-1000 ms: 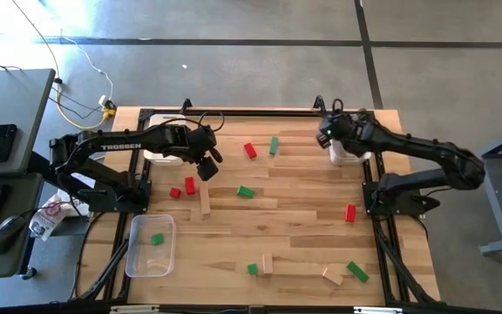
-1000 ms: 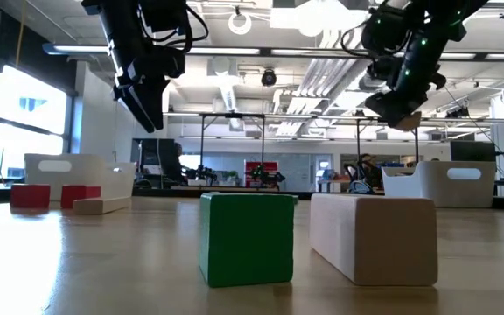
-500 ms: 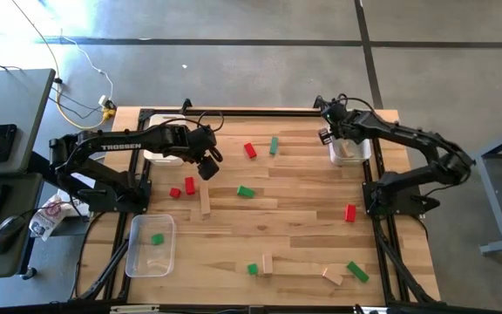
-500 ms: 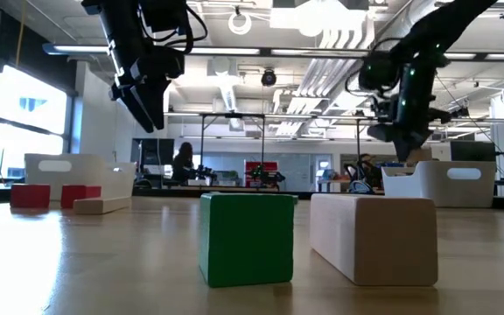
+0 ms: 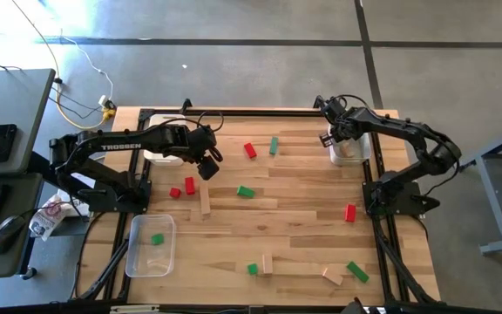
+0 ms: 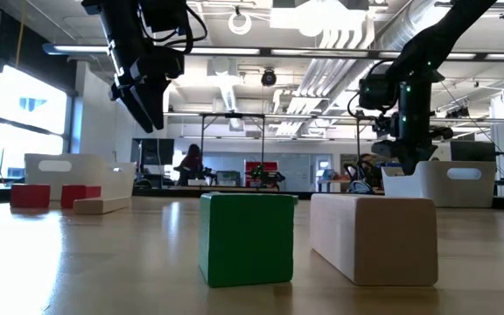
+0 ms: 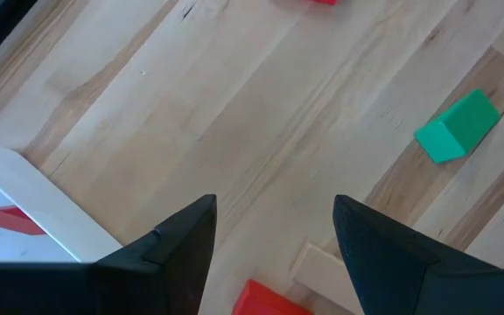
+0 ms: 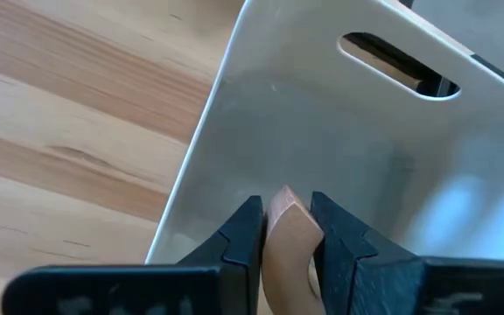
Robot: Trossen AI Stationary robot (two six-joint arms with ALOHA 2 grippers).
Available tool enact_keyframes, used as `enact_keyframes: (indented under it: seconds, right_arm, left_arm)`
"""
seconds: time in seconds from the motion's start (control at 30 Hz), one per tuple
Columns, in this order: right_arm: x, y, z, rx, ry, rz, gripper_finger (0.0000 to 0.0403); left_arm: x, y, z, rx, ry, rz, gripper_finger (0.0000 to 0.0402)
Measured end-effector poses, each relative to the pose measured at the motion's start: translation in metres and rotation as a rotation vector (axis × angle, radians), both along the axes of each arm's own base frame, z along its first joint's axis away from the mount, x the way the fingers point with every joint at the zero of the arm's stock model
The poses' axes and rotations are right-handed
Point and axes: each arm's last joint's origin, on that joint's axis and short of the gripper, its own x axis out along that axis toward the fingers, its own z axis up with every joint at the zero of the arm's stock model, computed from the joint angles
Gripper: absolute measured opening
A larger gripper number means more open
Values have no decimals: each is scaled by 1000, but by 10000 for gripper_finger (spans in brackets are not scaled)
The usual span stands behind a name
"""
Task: Sort & place blocks by color
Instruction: Put the light brown block into the gray bin, then put the red block into the white bin
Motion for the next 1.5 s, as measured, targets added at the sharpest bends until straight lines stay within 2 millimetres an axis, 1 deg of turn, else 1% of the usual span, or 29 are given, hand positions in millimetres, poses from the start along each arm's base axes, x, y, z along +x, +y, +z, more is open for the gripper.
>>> enact_keyframes:
  seconds: [0.2, 0.3, 0.43, 0.63, 0.73, 1.0, 1.17, 1.33, 1.5]
  right_arm:
    - [0, 0, 0, -10, 15, 3, 93]
    - [-1, -1, 1, -37, 49, 10, 109]
    - [-1, -2, 1, -55, 73, 10, 120]
    - [-1, 0, 5, -50, 33, 14, 121]
    - [-2, 1, 10, -69, 12, 13, 122]
    - [-5, 5, 22, -113, -30, 9, 122]
    - [-1, 8, 23, -112, -28, 41, 122]
    - [6, 14, 23, -111, -30, 81, 122]
    - [12, 20, 23, -113, -29, 115, 122]
  left_arm:
    - [0, 0, 0, -12, -5, 4, 216]
    - [-1, -1, -1, -32, -6, 39, 216]
    - [-4, -2, -2, -65, 11, 107, 216]
    - [-11, -8, -4, -121, 62, 222, 216]
    - [-12, -14, -5, -142, 80, 263, 216]
    - [-10, -30, -5, -174, 71, 372, 216]
    - [-10, -39, -6, -176, 77, 442, 216]
    - [-12, -49, -6, -134, 99, 513, 216]
    - [-18, -57, -22, -137, 123, 582, 216]
